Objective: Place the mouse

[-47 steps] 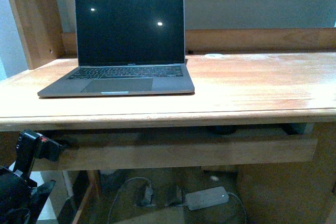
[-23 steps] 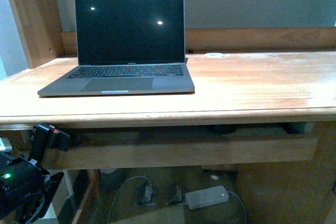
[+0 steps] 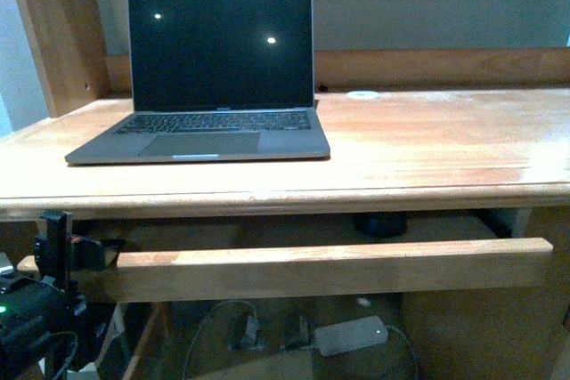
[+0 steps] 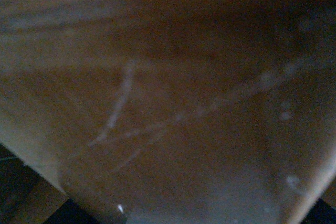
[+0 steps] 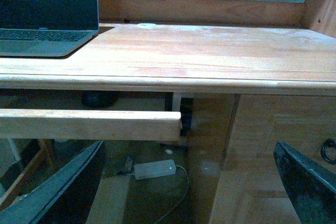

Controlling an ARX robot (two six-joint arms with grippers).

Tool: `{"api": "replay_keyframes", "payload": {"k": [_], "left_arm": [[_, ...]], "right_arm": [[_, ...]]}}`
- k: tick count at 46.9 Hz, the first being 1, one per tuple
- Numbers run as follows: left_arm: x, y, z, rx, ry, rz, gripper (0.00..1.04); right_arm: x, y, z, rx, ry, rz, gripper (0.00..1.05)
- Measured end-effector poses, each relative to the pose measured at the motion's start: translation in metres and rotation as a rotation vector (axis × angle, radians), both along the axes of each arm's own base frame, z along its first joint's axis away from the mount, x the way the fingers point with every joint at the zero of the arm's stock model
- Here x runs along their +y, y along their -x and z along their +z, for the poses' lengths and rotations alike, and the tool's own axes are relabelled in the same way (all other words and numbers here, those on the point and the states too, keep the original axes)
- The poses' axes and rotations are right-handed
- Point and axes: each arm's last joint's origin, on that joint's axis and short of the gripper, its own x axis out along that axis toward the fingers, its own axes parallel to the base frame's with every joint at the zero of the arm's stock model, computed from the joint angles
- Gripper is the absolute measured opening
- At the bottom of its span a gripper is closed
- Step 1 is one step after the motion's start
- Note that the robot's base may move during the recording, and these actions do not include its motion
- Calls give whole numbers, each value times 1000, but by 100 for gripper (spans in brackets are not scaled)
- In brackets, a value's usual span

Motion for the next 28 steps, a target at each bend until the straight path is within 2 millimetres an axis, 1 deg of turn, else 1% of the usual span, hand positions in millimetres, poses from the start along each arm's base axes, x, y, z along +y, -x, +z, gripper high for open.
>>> {"api": "replay_keyframes", "payload": {"k": [4,6,9,13,17,21,23,26,28], "left_arm": [[1,30,6,52,-10,0,56],[2,42,11,85,-15,1,56],[2,67,19,130,-23,-10,56],[1,95,27,206,-43,-18,57],[-4,111,32,217,-320,-108,79],[-3,115,42,244,-518,-169,100],[-1,117,52,272,-555,-197,99],[4,125,69,297,-617,-242,99],[9,131,87,254,-765,-292,98]], "right_arm": [[0,0,0,0,0,0,98],[0,0,0,0,0,0,98],[0,0,0,0,0,0,98],[0,0,0,0,0,0,98],[0,0,0,0,0,-1,98],[0,0,0,1,0,-1,98],[0,0,0,0,0,0,98],[0,0,0,0,0,0,98],[0,0,0,0,0,0,98]]}}
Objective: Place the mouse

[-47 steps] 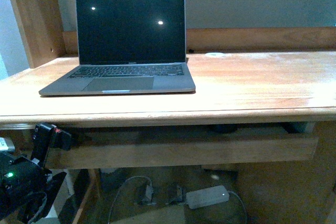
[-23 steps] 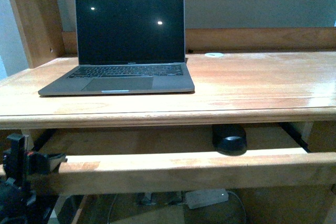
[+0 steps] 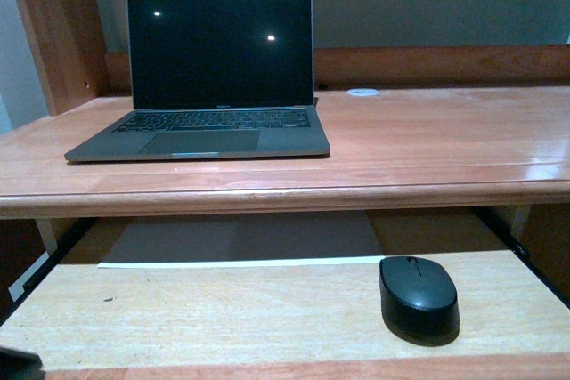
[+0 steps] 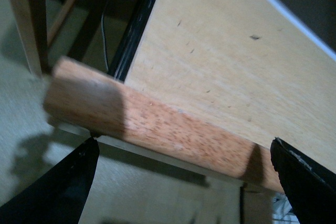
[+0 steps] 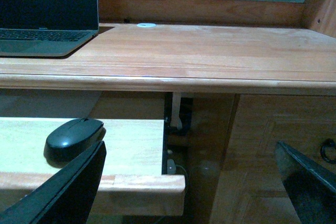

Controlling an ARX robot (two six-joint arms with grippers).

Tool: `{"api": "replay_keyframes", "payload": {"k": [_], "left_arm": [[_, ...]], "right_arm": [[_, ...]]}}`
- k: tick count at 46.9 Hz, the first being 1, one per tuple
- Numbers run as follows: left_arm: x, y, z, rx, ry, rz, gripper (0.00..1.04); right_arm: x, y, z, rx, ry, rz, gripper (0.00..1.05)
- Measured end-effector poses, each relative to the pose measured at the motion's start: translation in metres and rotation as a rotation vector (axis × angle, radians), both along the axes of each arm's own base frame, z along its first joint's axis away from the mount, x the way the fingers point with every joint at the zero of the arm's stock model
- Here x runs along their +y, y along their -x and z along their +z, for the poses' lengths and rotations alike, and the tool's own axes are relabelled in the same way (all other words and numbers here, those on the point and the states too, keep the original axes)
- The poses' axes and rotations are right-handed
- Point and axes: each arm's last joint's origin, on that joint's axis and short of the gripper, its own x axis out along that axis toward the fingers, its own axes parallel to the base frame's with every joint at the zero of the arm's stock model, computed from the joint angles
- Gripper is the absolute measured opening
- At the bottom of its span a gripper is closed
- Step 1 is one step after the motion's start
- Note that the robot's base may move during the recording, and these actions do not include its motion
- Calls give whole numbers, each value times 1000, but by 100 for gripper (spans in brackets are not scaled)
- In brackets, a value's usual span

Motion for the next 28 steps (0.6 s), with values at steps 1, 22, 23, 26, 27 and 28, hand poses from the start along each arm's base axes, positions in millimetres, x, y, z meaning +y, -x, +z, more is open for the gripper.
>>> {"api": "replay_keyframes", "payload": {"k": [1,22,23,26,27,28], "left_arm": [[3,1,13,-37,-49,-45,98],[25,61,61,-713,-532,-32,4],[25,62,57,-701,-532,-36,2],[25,67,46,-676,-533,-43,2],[25,69,45,-682,-533,-41,2],[25,70,46,-691,-533,-39,2]], "right_arm": [[0,0,0,0,0,1,98],[0,0,0,0,0,0,98],[0,0,0,0,0,0,98],[0,0,0,0,0,0,98],[0,0,0,0,0,0,98],[0,0,0,0,0,0,98]]}}
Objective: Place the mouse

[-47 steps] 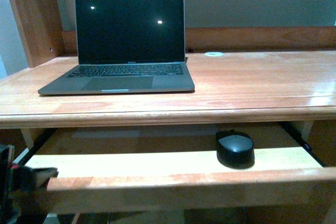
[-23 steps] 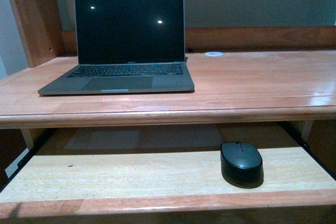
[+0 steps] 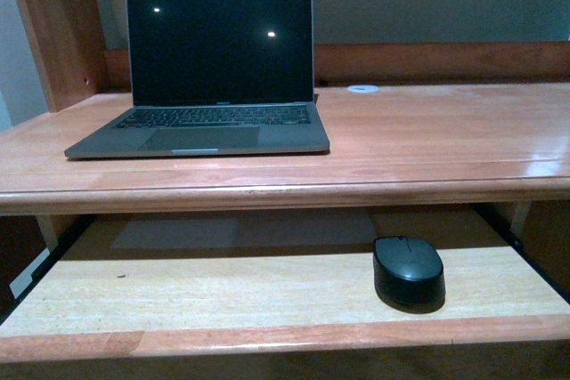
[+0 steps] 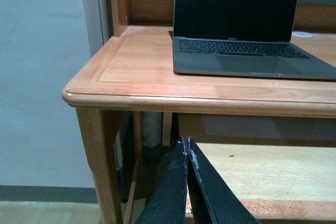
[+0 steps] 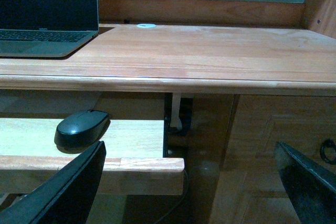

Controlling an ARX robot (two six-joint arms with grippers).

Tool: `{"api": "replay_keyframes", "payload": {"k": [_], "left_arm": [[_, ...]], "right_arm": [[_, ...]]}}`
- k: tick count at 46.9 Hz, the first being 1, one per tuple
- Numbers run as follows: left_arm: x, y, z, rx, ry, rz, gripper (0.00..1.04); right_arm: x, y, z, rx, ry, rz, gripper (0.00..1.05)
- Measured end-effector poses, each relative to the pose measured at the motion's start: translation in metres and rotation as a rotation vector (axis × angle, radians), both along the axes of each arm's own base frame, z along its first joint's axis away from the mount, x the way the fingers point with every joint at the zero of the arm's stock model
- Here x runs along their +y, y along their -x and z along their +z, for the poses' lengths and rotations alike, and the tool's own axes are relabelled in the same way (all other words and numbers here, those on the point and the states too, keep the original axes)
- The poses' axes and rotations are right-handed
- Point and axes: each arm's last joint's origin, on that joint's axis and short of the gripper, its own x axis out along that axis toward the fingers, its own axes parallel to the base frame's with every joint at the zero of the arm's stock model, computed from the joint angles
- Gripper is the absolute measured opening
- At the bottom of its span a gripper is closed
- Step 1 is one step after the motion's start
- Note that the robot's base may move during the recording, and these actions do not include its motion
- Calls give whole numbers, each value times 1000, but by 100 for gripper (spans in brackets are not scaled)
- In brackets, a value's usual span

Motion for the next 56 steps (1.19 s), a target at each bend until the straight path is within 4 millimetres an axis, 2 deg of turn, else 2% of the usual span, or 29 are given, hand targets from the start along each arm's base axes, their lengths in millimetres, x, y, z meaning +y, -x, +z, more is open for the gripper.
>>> {"api": "replay_keyframes", "payload": {"k": [19,36,40,44,56], "left_arm": [[0,19,-21,-8,0,0,2],[0,27,-20,-19,0,1,2],[0,33,-26,32,0,-1,2],[0,38,-22,-18,0,2,2],[0,38,-23,-13,0,2,2]], "right_arm": [[0,0,0,0,0,0,98],[0,0,0,0,0,0,98],[0,0,0,0,0,0,98],[0,0,0,0,0,0,98],[0,0,0,0,0,0,98]]}}
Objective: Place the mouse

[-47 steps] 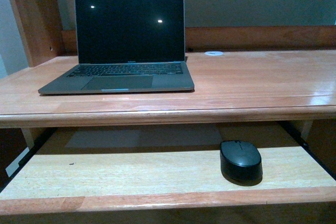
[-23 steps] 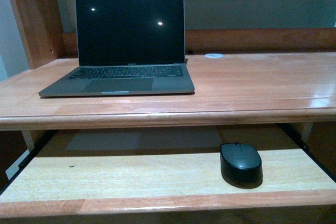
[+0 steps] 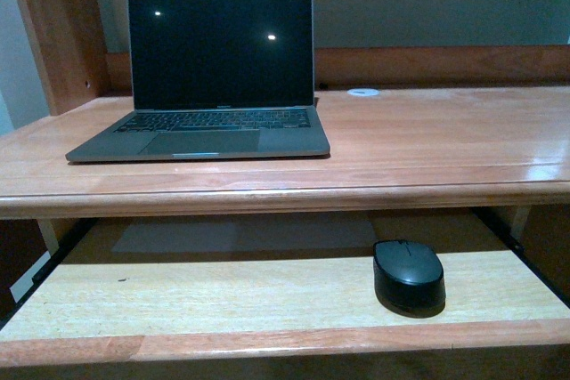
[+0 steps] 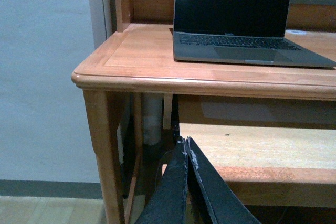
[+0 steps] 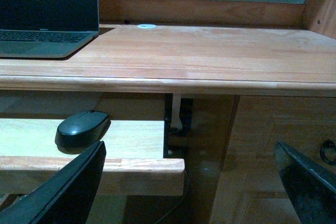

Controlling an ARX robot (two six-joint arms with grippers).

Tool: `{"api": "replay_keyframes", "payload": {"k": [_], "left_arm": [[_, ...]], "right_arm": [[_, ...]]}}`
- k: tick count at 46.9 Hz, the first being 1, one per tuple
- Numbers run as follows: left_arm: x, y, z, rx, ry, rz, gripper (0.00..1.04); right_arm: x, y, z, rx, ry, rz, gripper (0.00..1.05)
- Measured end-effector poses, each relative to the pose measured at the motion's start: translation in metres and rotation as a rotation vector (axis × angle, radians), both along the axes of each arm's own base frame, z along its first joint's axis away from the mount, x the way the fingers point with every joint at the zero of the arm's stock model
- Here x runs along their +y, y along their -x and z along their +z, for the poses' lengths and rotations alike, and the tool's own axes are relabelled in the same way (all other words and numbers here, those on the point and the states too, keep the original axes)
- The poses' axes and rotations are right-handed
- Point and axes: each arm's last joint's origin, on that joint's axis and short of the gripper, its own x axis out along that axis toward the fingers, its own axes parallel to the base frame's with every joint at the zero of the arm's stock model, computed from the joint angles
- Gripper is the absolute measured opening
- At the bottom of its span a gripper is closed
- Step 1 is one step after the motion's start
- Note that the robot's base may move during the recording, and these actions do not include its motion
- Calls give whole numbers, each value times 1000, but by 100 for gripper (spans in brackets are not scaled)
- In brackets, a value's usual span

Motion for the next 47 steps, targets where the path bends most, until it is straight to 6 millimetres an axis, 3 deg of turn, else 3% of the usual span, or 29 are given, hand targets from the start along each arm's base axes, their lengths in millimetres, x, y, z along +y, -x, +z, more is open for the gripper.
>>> {"api": "replay_keyframes", "payload": {"k": [4,7,13,19,23,30,35,47], "left_arm": [[0,0,0,-1,0,0,2],[0,0,0,0,0,0,10],[0,0,0,0,0,0,41],[0,0,0,0,0,0,76],[0,0,0,0,0,0,99],[0,0,0,0,0,0,98],[0,0,0,0,0,0,98],[0,0,0,0,0,0,98]], "right_arm": [[0,0,0,0,0,0,98],[0,0,0,0,0,0,98],[1,-2,3,-24,-6,-3,98],[23,-36,23,32,-41,118,98],[44,-70,36,93,-55,190,98],[81,-127,24,272,-74,240,98],[101,-157,9,359,-87,220,98],[105,-161,4,378,-102,220,98]]}}
